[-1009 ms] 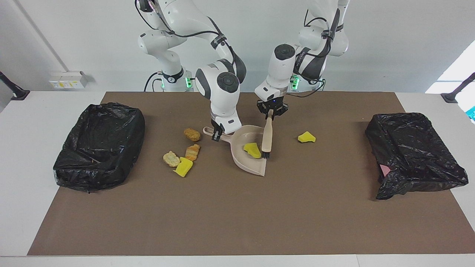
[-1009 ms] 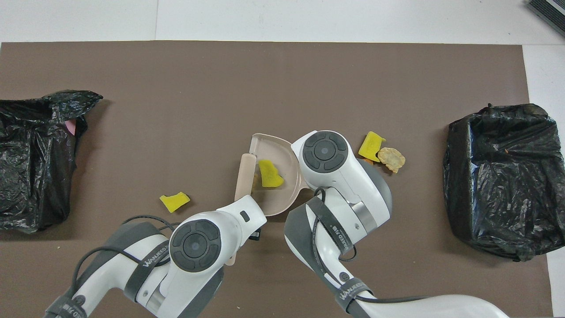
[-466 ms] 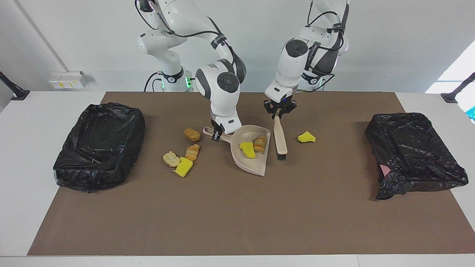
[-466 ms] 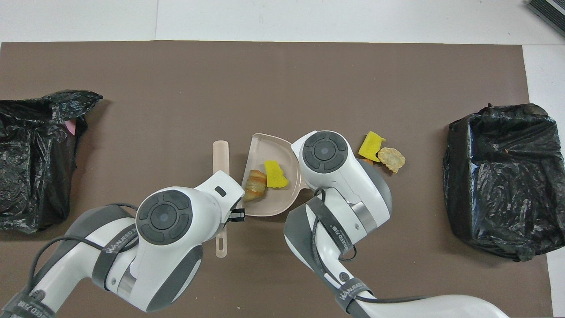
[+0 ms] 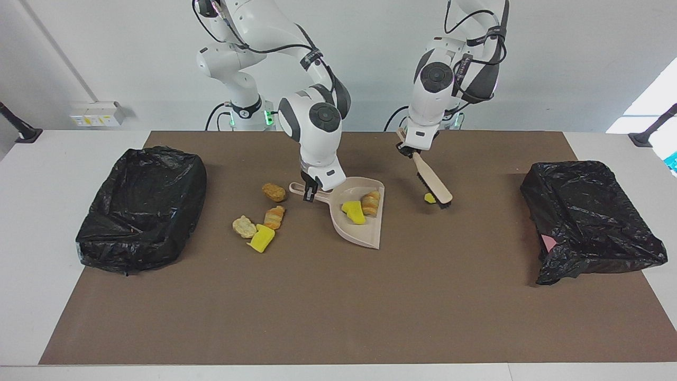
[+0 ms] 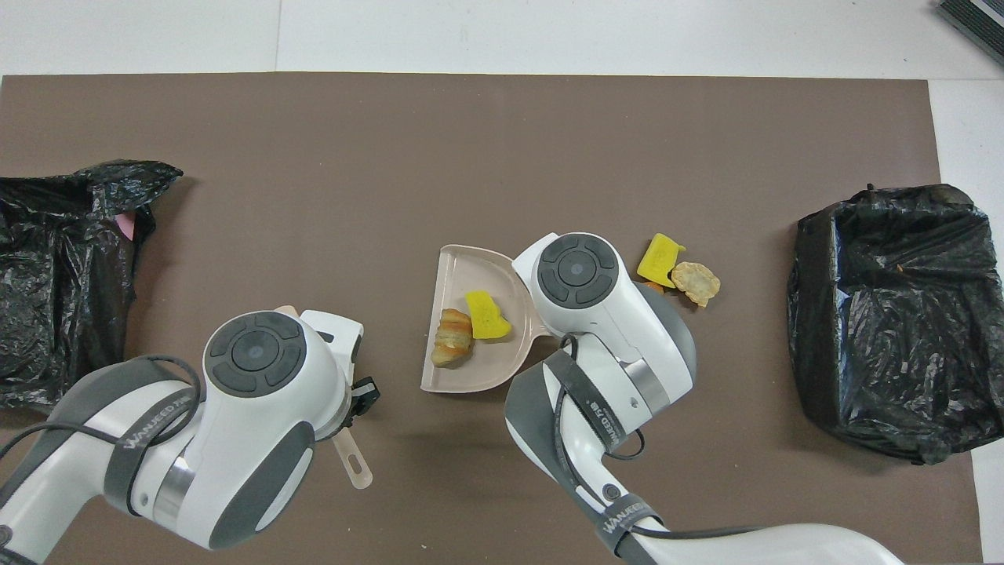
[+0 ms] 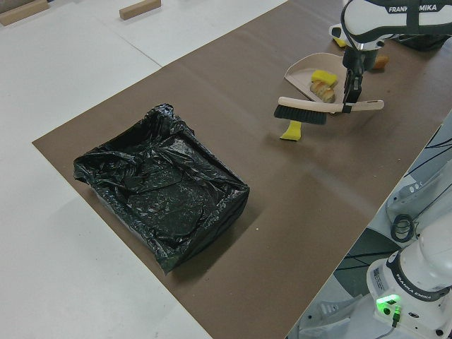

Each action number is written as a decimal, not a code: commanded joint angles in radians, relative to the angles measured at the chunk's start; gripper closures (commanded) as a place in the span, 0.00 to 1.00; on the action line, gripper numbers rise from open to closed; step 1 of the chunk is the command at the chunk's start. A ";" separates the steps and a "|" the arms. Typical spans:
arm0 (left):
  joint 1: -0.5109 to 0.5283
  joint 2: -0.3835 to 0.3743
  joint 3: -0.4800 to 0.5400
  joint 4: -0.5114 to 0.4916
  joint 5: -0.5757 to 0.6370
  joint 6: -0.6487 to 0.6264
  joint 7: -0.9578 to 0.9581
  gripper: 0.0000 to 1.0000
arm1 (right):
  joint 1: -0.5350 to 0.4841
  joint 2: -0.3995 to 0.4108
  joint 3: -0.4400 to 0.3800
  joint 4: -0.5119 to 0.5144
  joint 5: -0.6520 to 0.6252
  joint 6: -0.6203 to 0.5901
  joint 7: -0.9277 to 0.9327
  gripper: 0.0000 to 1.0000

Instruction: Sweep and dump trash in bin

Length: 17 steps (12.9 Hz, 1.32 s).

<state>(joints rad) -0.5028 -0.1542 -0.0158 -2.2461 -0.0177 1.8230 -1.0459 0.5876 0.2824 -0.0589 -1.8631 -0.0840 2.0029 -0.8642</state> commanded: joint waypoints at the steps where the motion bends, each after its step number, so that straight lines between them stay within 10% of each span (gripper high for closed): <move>1: 0.088 -0.083 -0.006 -0.096 0.025 -0.028 -0.121 1.00 | 0.003 -0.015 0.002 -0.022 -0.011 0.020 -0.065 1.00; 6: 0.081 -0.194 -0.010 -0.320 0.018 0.207 0.036 1.00 | 0.003 -0.017 0.002 -0.039 -0.010 0.034 -0.064 1.00; 17: -0.192 0.047 -0.013 -0.235 -0.148 0.651 0.500 1.00 | -0.003 -0.019 0.001 -0.037 -0.010 0.017 -0.053 1.00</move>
<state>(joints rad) -0.6361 -0.1639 -0.0398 -2.5417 -0.1418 2.4509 -0.5695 0.5926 0.2823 -0.0616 -1.8760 -0.0857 2.0145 -0.8975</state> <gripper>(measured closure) 0.740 0.683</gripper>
